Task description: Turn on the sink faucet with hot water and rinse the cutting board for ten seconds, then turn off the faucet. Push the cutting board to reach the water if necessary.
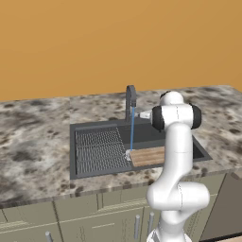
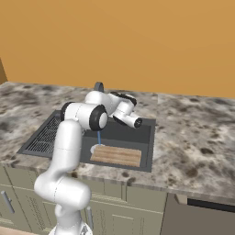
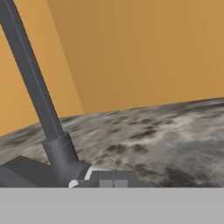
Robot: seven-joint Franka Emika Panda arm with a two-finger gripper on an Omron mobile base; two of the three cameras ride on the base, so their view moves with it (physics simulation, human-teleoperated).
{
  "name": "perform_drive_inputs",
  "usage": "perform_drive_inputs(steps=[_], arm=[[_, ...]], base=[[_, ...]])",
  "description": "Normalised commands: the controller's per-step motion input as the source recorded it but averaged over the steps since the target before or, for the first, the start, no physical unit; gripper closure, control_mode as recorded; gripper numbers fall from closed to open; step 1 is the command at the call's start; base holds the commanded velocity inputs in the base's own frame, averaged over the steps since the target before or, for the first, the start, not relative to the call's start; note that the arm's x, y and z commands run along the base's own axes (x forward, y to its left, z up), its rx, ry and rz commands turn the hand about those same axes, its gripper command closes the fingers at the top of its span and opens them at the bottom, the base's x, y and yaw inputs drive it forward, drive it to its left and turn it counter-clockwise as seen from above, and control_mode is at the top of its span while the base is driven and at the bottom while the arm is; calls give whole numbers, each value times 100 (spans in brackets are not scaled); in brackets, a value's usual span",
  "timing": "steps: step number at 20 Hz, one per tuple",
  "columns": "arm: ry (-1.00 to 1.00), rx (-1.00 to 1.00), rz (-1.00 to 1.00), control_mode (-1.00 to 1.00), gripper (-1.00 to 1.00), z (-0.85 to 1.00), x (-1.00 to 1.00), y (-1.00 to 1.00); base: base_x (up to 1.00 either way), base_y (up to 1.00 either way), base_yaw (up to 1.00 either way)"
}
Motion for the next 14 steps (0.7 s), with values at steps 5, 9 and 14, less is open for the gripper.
perform_drive_inputs(steps=[5, 9, 14], arm=[[0, -1, 0, -100, 100, 0, 0, 35], [0, -2, 0, -100, 100, 0, 0, 44], [0, -3, 0, -100, 100, 0, 0, 47]], base=[[0, 0, 0], [0, 0, 0], [0, 0, 0]])
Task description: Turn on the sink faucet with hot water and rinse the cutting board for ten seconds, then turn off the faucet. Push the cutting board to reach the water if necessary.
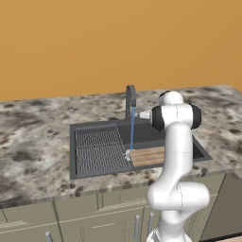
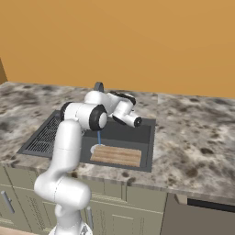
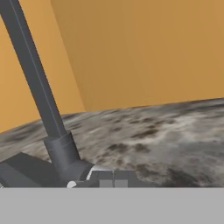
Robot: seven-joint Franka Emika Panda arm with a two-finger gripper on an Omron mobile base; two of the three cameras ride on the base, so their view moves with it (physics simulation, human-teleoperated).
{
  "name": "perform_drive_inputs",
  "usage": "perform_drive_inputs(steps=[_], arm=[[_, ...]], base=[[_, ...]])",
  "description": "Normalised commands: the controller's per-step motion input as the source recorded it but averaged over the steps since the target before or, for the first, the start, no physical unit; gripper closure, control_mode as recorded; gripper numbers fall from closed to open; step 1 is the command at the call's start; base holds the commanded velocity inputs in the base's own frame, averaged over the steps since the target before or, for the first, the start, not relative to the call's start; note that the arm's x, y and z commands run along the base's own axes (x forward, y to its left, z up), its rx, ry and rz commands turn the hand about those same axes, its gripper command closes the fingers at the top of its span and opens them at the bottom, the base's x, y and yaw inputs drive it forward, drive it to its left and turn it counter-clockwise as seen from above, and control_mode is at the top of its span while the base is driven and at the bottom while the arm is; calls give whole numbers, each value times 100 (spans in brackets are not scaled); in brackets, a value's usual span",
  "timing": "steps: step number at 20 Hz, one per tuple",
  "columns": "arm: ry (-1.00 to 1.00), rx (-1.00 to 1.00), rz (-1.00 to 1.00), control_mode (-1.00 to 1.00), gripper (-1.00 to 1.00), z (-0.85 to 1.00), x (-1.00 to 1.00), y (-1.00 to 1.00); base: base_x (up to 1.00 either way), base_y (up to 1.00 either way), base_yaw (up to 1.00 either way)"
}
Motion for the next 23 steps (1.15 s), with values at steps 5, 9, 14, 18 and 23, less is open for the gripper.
perform_drive_inputs(steps=[5, 9, 14, 18, 23], arm=[[0, -2, 0, -100, 100, 0, 0, 43], [0, -2, 0, -100, 100, 0, 0, 43], [0, -1, 0, -100, 100, 0, 0, 42], [0, -1, 0, -100, 100, 0, 0, 42], [0, -2, 0, -100, 100, 0, 0, 44]], base=[[0, 0, 0], [0, 0, 0], [0, 0, 0], [0, 0, 0], [0, 0, 0]])
